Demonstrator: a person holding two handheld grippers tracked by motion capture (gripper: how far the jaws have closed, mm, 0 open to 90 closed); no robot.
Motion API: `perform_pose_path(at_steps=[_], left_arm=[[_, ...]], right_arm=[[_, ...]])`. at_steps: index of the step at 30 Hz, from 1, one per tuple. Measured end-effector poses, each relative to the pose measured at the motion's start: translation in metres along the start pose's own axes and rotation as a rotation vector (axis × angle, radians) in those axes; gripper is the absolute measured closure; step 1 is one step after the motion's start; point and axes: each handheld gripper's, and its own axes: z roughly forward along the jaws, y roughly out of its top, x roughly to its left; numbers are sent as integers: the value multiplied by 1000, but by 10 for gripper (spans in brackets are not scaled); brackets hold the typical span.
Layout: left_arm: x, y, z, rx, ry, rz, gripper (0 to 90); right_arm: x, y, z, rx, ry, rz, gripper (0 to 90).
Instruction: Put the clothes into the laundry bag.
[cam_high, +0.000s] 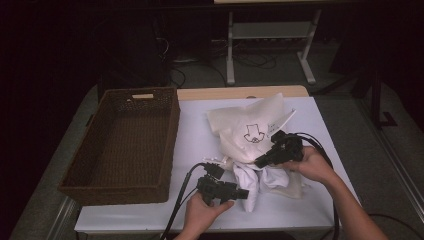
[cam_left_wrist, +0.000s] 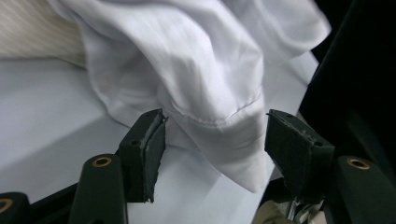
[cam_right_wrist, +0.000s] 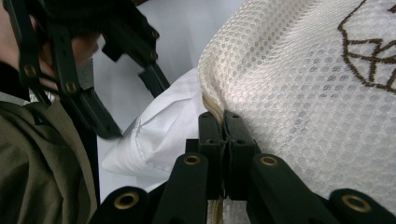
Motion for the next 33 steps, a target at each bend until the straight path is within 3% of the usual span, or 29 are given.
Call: perform_pose_path(at_steps=[3, 5, 8, 10, 13, 17, 20, 24, 27, 30, 33], left_arm=[[0, 4, 17, 18, 3, -1, 456], [-3, 9, 24, -40, 16, 49, 714], [-3, 22, 31, -136, 45, 42, 821], [-4, 28, 30, -186, 32, 27, 833], [-14, 31, 21, -240, 32, 63, 843], [-19, 28, 17, -266, 22, 62, 844], [-15, 30, 22, -291, 24, 33, 844], [0, 42, 32, -340, 95, 2, 844], [13, 48, 35, -370, 76, -78, 841], [11, 48, 34, -337, 83, -59, 815], [8, 44, 29, -282, 68, -55, 732]], right_arm=[[1, 1, 0, -1, -3, -10, 872], [3, 1, 0, 1, -3, -19, 872], [8, 2, -3, -18, 12, -26, 871], [14, 3, -5, -20, 9, -44, 871], [20, 5, -10, -22, 14, -64, 872], [27, 6, -13, -40, 54, -79, 872], [30, 6, -12, -35, 60, -84, 873], [25, 4, -15, -60, 61, -63, 873], [15, -2, -18, -72, 46, -23, 873], [7, -7, -15, -63, 39, 4, 873], [5, -8, -11, -38, 25, 0, 872]])
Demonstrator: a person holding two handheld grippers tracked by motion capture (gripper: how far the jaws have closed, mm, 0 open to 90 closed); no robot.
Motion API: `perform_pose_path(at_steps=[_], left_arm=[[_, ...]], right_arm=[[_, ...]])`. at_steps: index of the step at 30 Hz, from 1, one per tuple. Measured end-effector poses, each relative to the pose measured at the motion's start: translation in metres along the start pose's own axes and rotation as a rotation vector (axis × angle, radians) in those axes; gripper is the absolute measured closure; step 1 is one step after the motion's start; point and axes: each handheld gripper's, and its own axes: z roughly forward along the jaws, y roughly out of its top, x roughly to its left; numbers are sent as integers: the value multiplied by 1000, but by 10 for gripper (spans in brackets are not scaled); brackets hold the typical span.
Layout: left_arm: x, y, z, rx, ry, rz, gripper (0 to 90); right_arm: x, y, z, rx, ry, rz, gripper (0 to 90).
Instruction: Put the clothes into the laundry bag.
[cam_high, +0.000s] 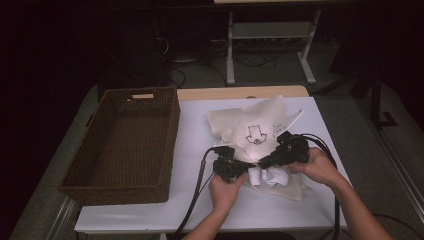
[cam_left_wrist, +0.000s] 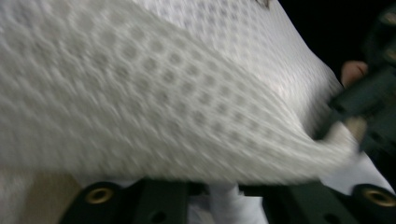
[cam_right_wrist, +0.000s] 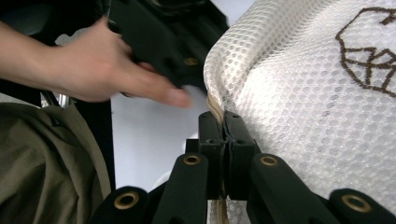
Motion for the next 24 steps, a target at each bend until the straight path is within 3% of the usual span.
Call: perform_pose_path(at_steps=[3, 7, 11, 13, 15, 19, 22, 24], left_arm=[[-3, -3, -9, 69, -36, -7, 620], [-8, -12, -22, 146, -78, 30, 435], [-20, -22, -21, 206, -85, 73, 364], [-28, -25, -13, 219, -71, 95, 346], [-34, -26, -2, 237, -32, 113, 326], [-36, -25, 16, 197, 25, 105, 313], [-37, -26, 25, 151, 35, 76, 346], [-40, -26, 27, 104, 60, 105, 446]], right_arm=[[-1, 0, 0, -3, 1, 5, 872], [-2, 1, 0, 1, -1, 3, 872], [-4, 3, 2, 2, -2, 8, 872], [-5, 4, 4, 7, 1, 13, 872], [-6, 5, 5, 5, 0, 10, 871], [-5, 3, 3, 3, -8, 13, 871], [-5, 2, 1, 0, -19, 10, 870], [-5, 2, 0, 0, -28, 12, 870]])
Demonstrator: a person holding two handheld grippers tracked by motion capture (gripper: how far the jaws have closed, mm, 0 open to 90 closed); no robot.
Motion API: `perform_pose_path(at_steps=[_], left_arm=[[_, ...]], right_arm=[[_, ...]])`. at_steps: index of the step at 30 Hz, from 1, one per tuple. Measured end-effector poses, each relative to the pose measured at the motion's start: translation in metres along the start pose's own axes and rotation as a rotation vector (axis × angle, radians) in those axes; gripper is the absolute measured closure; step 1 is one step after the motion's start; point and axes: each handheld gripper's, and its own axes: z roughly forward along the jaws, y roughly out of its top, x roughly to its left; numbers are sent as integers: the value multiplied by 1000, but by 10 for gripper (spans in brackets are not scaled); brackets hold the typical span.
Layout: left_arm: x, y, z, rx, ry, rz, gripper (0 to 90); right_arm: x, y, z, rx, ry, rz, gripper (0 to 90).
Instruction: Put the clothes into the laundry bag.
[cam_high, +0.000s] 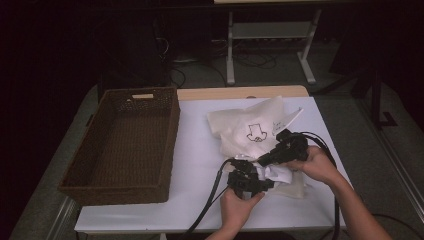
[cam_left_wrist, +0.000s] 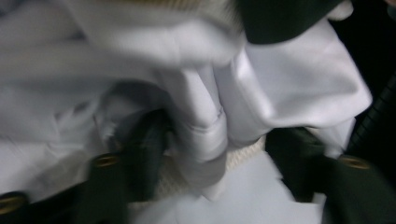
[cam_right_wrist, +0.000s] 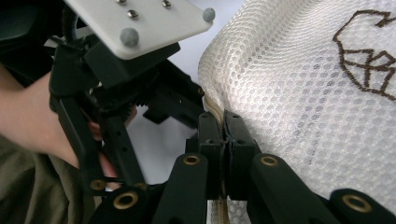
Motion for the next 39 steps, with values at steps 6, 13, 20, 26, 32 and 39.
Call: perform_pose_path(at_steps=[6, 13, 20, 26, 32, 39], left_arm=[[5, 12, 4, -30, 8, -12, 757], [17, 22, -1, -115, 9, -49, 812], [6, 19, -18, -159, 1, 3, 815], [9, 19, -25, -178, 15, 4, 817], [34, 27, -9, -190, 38, -105, 811], [36, 18, -16, -116, 38, -73, 720]], right_arm=[[2, -1, -5, -15, -12, -9, 871], [9, -5, -14, -12, -17, -15, 873], [19, -4, -17, -15, 14, -46, 874], [29, 0, -17, -29, 48, -77, 875], [12, -9, -19, -59, 46, -10, 875], [-3, -14, 0, 20, -7, 28, 873]])
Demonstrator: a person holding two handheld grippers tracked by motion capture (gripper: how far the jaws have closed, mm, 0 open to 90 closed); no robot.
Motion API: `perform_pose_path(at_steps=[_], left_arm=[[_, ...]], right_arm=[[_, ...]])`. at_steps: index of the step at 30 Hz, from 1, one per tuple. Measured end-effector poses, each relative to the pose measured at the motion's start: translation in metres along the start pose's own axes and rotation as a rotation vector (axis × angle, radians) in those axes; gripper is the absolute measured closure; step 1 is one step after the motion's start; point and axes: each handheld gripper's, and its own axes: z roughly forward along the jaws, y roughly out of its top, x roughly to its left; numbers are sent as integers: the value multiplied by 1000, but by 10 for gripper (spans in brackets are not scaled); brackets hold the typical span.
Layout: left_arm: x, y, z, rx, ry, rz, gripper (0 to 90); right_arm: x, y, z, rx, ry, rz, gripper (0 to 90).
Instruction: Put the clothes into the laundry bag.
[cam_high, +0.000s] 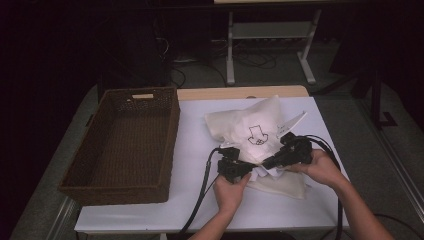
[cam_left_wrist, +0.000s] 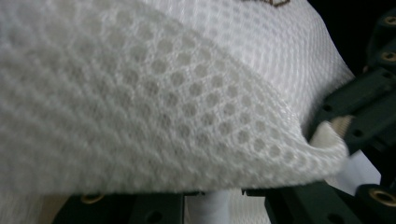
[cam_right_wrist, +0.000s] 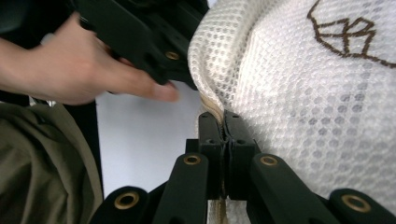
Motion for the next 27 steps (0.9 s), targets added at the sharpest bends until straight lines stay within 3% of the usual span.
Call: perform_pose_path(at_steps=[8, 12, 14, 16, 18, 24, 27], left_arm=[[7, -13, -21, 76, -1, 33, 549], [9, -16, -15, 95, 8, 19, 507], [11, -15, -10, 92, -19, -8, 575], [8, -12, -4, 83, -17, 15, 755], [5, -7, 1, 65, -8, 27, 843], [-1, 5, -1, -25, -26, 8, 869], [-4, 6, -4, -77, -56, -28, 871]], right_arm=[[-1, 3, 4, 8, -3, -5, 873], [0, 4, 5, 4, -1, -2, 872], [0, 5, 6, 3, -2, -9, 871], [1, 5, 7, 7, 0, -7, 871], [2, 5, 7, 7, 2, -16, 872], [13, 9, -4, -27, 24, -45, 874], [20, 11, -11, -47, 48, -63, 875]])
